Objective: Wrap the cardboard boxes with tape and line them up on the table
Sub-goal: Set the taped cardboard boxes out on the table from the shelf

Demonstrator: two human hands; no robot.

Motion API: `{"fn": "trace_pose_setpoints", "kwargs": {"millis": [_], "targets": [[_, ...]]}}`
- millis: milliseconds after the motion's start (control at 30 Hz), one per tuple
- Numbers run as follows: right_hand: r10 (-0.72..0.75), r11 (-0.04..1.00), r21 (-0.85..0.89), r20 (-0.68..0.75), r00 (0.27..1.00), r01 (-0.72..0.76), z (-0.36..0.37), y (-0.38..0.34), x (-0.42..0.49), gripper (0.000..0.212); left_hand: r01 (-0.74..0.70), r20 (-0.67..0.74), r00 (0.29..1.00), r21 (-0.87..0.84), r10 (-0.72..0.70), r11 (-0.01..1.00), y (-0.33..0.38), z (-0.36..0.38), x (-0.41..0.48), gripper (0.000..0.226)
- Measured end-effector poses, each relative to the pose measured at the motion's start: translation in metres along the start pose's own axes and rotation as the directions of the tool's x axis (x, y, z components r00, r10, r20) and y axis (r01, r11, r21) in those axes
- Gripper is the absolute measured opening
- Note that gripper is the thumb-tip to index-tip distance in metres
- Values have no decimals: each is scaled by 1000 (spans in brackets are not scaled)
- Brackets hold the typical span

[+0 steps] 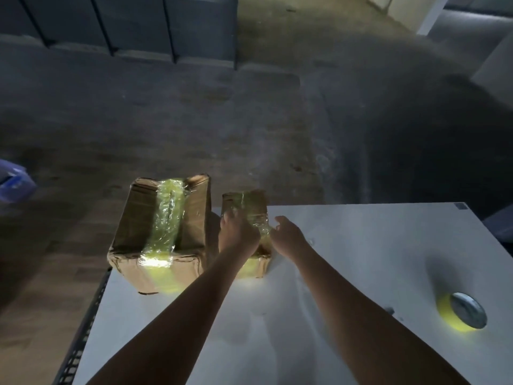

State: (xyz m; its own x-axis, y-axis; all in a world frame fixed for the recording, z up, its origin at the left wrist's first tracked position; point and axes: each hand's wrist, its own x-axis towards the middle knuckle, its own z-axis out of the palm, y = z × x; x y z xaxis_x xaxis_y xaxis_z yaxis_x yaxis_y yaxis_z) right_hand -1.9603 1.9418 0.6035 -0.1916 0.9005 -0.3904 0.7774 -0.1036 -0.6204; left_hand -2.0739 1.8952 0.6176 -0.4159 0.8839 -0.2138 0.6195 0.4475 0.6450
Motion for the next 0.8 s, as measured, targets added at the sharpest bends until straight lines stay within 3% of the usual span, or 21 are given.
{"fn": "trace_pose_setpoints", "kwargs": {"millis": [67,133,233,433,667,800], "targets": [[-8,1000,15,-29,1000,8,-12,1,-1,47,-97,-107,990,-7,95,995,14,0,-1,30],[-17,999,42,-76,997,20,-23,3,-5,43,-121,-117,987,-79,111,990,27,-1,0,12],[-5,996,91,-152,988,19,-34,15,-23,40,-120,-35,993,-159,116,980,37,8,-5,17],[152,981,156,-264,953,-113,-49,65,-69,36,-192,139,962,-258,233,947,55,59,-40,25],[361,923,271,-369,856,-273,-80,145,-154,36,-367,332,838,-243,433,898,90,119,-117,23],[409,906,285,-404,818,-312,-90,189,-204,35,-433,392,776,-241,495,869,105,154,-169,18]]}}
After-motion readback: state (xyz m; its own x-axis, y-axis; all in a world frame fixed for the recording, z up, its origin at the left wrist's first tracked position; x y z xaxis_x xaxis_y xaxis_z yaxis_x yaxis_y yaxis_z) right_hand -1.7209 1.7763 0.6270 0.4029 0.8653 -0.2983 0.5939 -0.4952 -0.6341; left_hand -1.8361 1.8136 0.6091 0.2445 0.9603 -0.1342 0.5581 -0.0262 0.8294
